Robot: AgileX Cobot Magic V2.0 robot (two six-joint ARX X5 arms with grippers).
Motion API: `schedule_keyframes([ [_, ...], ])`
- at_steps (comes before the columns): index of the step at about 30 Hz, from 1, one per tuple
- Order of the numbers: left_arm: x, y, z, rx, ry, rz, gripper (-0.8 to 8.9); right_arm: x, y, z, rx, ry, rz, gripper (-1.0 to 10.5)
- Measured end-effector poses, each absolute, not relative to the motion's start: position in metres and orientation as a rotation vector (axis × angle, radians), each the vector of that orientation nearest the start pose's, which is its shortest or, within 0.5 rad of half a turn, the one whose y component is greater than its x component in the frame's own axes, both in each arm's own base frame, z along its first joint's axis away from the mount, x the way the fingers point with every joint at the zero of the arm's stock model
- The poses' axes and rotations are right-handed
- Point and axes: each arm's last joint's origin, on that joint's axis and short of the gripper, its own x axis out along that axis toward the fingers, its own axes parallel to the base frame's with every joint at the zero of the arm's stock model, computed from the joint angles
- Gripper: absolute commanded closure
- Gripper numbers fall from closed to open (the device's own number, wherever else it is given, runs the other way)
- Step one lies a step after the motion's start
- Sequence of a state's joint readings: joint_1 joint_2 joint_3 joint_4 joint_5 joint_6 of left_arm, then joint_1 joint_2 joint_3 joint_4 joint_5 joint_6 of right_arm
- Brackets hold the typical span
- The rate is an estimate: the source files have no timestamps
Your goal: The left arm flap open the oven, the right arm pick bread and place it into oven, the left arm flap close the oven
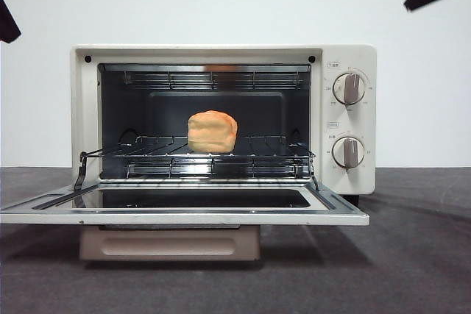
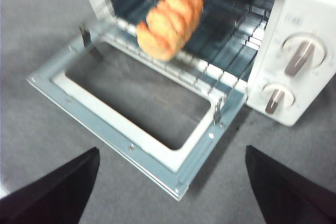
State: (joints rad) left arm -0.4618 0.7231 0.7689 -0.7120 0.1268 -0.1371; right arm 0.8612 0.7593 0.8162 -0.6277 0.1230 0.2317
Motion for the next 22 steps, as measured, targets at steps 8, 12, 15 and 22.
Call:
schedule_keyframes([
  [8, 0.142, -0.065, 0.277, -0.142, 0.63, -0.481, 8.03, 0.097, 0.108, 0.31, -0.045, 0.568, 0.656, 5.1],
  [12, 0.149, -0.057, 0.249, -0.212, 0.709, -0.446, 8.03, 0.097, 0.107, 0.308, -0.059, 0.592, 0.651, 5.1],
  [15, 0.154, -0.047, 0.229, -0.264, 0.74, -0.413, 8.03, 0.096, 0.107, 0.308, -0.06, 0.594, 0.651, 5.1],
  [22, 0.161, -0.031, 0.202, -0.361, 0.74, -0.378, 8.03, 0.096, 0.107, 0.308, -0.06, 0.594, 0.651, 5.1],
])
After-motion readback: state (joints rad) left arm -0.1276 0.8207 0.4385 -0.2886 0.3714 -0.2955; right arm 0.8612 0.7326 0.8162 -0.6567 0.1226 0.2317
